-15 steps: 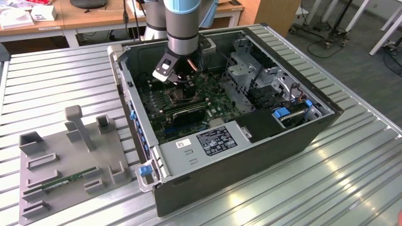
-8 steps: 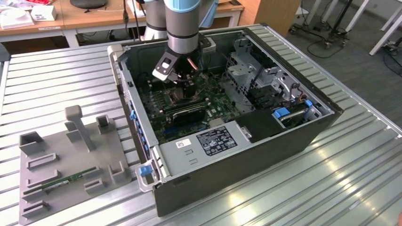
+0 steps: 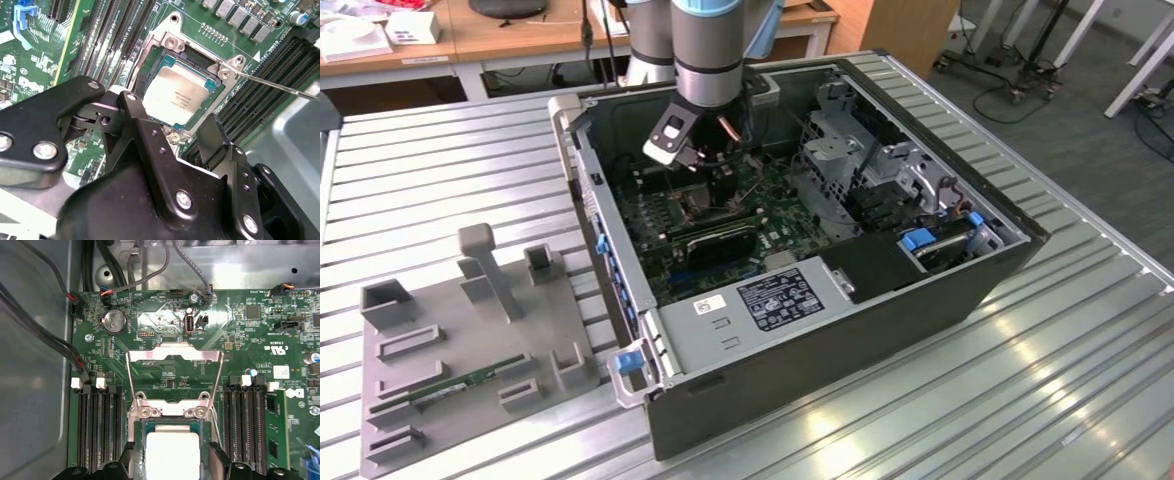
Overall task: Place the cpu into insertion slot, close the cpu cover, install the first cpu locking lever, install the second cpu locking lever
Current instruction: 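Place the cpu into insertion slot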
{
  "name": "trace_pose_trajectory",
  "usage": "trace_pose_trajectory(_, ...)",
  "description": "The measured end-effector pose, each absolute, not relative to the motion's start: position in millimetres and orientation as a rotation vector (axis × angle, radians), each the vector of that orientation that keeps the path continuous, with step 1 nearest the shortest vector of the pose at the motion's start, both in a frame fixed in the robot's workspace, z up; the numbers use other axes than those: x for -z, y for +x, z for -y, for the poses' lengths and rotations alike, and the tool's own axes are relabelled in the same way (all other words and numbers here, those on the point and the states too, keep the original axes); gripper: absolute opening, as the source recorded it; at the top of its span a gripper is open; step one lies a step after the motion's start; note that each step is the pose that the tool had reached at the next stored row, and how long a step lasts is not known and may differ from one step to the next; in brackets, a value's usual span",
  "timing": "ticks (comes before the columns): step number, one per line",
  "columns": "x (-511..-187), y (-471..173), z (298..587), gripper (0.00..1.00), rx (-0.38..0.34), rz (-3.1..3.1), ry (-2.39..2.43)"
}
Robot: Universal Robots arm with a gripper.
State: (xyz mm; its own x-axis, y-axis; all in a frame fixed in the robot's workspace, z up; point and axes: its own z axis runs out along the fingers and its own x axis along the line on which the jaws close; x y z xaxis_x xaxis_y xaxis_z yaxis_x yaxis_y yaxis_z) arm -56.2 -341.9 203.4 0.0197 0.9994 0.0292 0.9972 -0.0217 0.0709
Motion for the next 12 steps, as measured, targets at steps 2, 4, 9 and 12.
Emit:
trace_pose_trajectory(2, -205, -56, 342, 0.67, -0.11, -2.176, 2.221)
trace_pose_trajectory(4, -207, -56, 342, 0.67, -0.11, -2.176, 2.221)
trace_pose_trajectory(9, -214, -56, 342, 0.67, -0.11, -2.176, 2.221)
trace_pose_trajectory(12, -216, -56, 342, 0.67, -0.11, -2.176, 2.221)
